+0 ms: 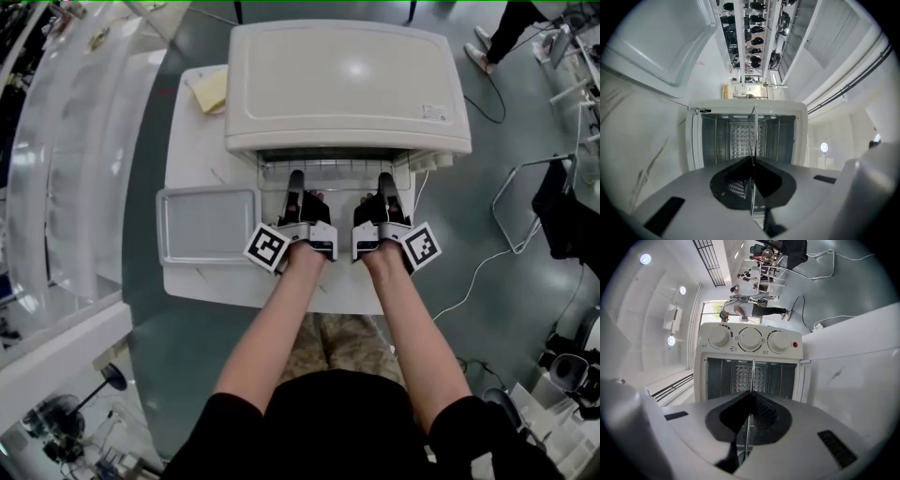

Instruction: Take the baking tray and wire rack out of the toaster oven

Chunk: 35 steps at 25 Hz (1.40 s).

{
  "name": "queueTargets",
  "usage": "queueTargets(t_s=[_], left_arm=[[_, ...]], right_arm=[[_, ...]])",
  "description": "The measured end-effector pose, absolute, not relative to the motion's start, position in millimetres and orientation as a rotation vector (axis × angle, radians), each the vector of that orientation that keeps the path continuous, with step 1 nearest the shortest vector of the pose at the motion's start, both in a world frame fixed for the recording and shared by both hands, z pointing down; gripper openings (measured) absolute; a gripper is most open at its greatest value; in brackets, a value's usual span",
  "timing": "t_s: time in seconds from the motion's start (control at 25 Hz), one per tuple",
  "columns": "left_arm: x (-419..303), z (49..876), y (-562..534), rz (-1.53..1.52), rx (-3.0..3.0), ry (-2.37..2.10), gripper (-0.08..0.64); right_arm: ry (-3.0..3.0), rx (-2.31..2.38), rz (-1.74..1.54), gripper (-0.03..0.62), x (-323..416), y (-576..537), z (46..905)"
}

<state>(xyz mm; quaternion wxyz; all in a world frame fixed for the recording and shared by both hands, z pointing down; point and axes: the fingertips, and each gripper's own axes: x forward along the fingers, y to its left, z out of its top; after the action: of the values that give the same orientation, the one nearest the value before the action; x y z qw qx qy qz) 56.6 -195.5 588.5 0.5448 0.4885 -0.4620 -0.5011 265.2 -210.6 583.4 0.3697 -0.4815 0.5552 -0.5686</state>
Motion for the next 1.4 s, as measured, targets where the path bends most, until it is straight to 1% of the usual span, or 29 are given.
queueTargets(t_s=[0.44,1.4], left_arm=[[63.9,571.6,-130.1,-1.248,1.138,-1.093,0.015],[86.3,544.8,-36.2,-1.269,1.198,-1.135,0.014]], right_arm=[[1.423,-1.207,-1.525,0.025,274.6,-145.9,573.9],[1.562,-1.091,-1.596,0.023,294.2,-69.3,554.1]])
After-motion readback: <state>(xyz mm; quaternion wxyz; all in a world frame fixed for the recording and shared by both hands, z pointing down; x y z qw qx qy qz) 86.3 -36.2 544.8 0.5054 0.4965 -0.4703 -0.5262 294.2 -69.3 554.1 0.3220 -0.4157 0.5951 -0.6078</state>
